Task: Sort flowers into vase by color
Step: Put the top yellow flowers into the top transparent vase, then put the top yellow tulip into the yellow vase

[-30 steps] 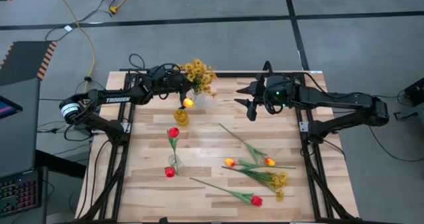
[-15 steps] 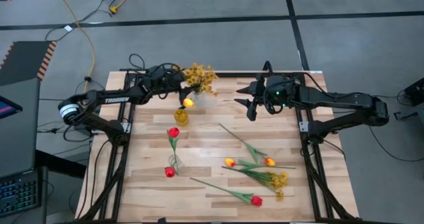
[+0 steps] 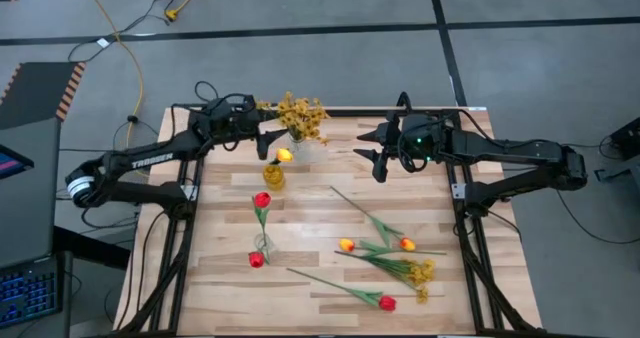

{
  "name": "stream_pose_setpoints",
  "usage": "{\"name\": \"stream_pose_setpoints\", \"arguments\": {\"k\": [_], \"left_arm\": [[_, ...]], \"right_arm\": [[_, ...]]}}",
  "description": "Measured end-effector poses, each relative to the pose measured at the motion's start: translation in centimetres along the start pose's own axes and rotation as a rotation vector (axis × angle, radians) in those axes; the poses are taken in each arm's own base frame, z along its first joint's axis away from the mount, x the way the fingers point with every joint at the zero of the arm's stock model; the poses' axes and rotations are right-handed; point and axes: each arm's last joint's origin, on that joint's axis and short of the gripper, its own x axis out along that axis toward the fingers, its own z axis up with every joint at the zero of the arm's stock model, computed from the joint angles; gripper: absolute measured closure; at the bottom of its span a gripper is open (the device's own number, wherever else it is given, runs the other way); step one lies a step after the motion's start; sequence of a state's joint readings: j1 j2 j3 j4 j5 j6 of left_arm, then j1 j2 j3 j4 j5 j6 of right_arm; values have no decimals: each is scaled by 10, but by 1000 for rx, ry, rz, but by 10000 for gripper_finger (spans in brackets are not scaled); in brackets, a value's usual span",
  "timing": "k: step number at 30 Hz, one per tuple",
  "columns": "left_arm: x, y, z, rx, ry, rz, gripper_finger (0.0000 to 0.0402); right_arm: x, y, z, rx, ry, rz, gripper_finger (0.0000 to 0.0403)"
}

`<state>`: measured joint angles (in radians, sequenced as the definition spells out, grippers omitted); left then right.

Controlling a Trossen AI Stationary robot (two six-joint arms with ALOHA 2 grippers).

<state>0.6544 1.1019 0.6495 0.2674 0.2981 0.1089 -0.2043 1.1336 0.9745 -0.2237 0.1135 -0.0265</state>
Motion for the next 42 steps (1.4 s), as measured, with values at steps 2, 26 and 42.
{"name": "stream_pose_setpoints", "arguments": {"k": [2, 26, 42], "left_arm": [[-6, -2, 4, 1, -4, 1, 165], [-87, -25, 24, 4, -12, -9, 166], [-113, -40, 4, -124, 167, -200, 166]], "right_arm": [[0, 0, 0, 0, 0, 0, 204], [0, 1, -1, 89, 11, 11, 204], [-5, 31, -8, 93, 84, 119, 204]]}}
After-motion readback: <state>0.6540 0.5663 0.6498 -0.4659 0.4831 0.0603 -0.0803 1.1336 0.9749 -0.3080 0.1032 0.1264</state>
